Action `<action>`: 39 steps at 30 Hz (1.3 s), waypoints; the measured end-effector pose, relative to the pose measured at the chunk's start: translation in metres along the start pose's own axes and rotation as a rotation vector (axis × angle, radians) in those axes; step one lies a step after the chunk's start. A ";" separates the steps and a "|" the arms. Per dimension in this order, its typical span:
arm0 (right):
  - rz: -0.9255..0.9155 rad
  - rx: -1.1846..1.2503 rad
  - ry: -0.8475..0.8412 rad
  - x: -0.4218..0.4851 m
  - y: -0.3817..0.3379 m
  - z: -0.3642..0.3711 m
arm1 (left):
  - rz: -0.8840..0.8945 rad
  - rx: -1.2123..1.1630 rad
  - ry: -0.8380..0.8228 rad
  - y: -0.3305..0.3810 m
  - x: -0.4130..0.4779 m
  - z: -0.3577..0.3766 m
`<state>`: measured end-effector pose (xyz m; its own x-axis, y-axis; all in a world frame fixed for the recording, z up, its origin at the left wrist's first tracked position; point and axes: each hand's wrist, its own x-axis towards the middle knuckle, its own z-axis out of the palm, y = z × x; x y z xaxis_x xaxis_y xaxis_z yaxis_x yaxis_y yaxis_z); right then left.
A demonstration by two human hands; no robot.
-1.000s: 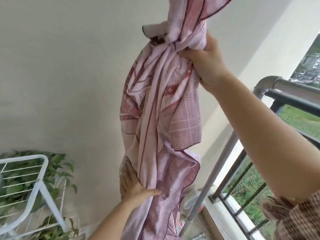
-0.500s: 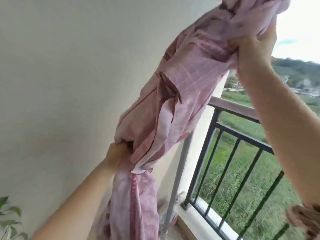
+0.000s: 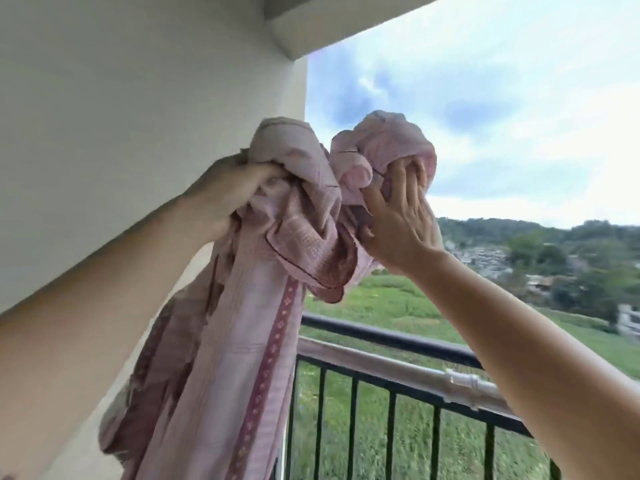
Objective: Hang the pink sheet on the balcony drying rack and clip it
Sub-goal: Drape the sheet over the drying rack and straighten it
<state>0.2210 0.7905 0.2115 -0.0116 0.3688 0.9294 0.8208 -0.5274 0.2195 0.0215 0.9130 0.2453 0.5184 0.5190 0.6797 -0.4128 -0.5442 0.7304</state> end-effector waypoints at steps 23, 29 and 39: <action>0.312 -0.014 -1.366 -0.153 0.191 -0.075 | -0.134 0.697 -0.964 -0.076 -0.036 0.298; 0.294 0.348 -1.098 -0.152 0.126 -0.098 | 0.022 0.671 -0.683 -0.077 -0.063 0.248; 0.497 0.328 -0.011 -0.264 0.033 -0.119 | 0.107 0.402 0.088 -0.127 -0.202 0.154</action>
<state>0.1834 0.5843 0.0090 0.4234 0.1469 0.8939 0.8601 -0.3750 -0.3458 0.0843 0.7755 0.0050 0.4150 0.4903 0.7664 -0.1266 -0.8031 0.5823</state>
